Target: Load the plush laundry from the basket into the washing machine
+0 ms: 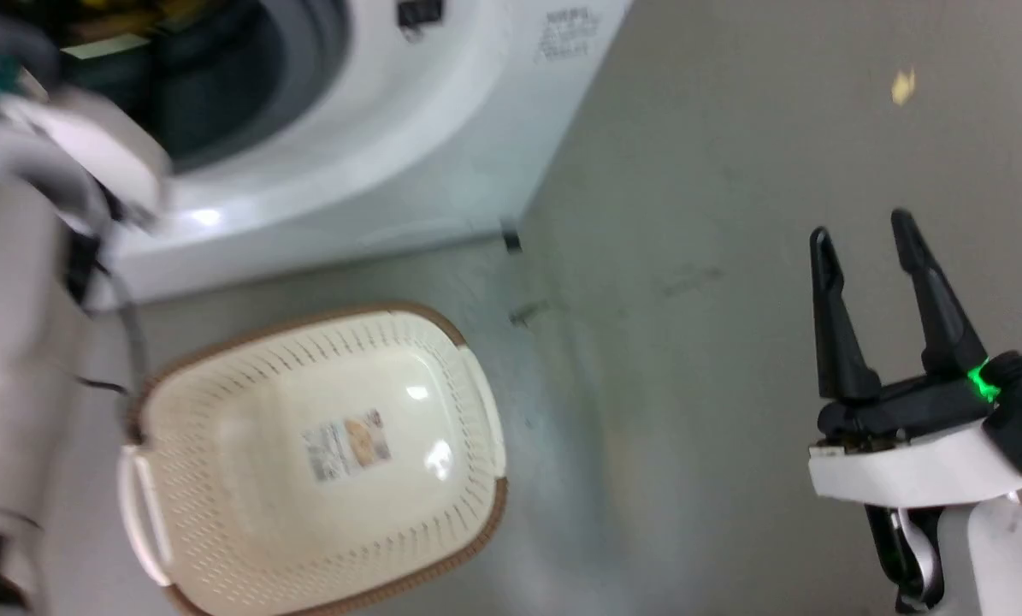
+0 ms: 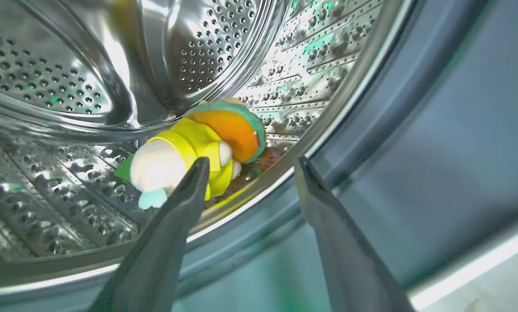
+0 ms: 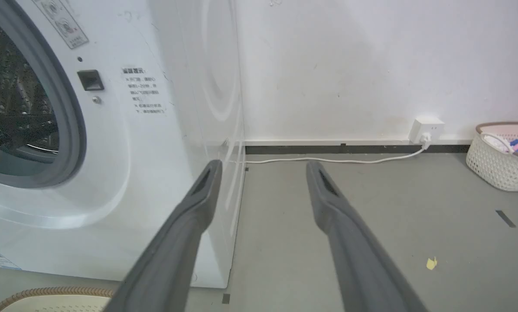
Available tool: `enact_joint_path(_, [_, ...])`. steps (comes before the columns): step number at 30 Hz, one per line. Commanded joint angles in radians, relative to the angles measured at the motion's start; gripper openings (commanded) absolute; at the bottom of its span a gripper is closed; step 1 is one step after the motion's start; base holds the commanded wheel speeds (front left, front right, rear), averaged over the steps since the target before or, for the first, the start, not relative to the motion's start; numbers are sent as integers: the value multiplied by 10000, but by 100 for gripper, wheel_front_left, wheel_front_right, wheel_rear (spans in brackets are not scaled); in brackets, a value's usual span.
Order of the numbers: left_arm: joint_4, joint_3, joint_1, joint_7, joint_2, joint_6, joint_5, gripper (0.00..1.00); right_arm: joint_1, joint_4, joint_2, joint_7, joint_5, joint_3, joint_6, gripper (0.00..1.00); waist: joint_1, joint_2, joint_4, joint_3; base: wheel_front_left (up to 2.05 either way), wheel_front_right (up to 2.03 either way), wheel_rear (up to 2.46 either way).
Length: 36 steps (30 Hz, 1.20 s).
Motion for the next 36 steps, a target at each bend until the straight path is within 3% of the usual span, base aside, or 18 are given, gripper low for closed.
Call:
enact_joint_path(1, [-51,95,397,-271,-145,140,-202,100,159,47,1,-44,-124,-35,6,100,1,0,754,-1216,0,0,0])
enact_joint_path(6, [-1079,598,2227,-807,-916,747,-736,100,682,285,1,-44,-609,-195,6,100,1,0,1496,-2618,0,0,0])
enact_joint_path(8, [-2237,980,3067,-819,-1157,938,-871,100,880,403,1,-44,-781,-284,6,100,1,0,1781,-3047,0,0,0])
enact_joint_path(12, [-4943,1773,5301,-824,-1804,815,-1221,100,1226,476,1,-44,-905,-405,6,100,1,0,2239,-3748,0,0,0])
enact_joint_path(18, [-7078,2471,8089,-826,-2513,1321,-984,100,1800,573,1,-44,-904,-423,6,100,1,0,2809,-4498,0,0,0])
enact_joint_path(21, [-7481,2860,9122,-826,-2874,1586,-905,100,2101,611,1,-44,-851,-413,6,100,1,0,3019,-4777,0,0,0])
enact_joint_path(27, [-7982,2831,10454,-827,-3128,1858,249,100,2630,796,1,-44,-720,-442,6,100,1,0,3314,-5197,0,0,0])
enact_joint_path(36, [-7227,2112,11223,-827,-3270,1615,1091,100,3163,1087,1,-44,-646,-307,6,100,1,0,3470,-5498,0,0,0])
